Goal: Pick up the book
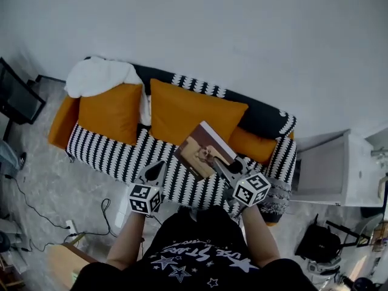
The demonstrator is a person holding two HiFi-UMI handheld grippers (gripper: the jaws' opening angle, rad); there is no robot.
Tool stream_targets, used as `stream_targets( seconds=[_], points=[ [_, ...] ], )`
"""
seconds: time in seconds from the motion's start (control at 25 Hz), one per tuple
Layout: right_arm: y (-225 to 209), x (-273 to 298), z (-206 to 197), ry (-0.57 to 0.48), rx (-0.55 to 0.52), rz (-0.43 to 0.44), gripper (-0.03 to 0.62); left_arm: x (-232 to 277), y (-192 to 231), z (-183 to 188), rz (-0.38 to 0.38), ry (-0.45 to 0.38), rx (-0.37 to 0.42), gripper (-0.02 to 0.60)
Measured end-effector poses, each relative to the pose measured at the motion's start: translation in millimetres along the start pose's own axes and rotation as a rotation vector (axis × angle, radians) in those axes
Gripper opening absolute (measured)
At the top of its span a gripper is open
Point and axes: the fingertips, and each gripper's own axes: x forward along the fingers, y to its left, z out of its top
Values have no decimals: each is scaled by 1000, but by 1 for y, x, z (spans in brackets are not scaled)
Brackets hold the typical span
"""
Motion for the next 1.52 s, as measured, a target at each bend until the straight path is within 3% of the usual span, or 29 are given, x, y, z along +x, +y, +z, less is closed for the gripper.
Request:
stream_targets(
  seconds=[0.48,0.88,1.52],
  points=[
    [9,-26,16,-33,10,3,155,-27,-20,27,29,-69,19,8],
    [5,-85,15,-48,24,24,155,-51,-80,10,77,-84,29,8],
    [13,-177,-1,-53,1,82,155,-79,-176,-1,92,-119,84,8]
  ],
)
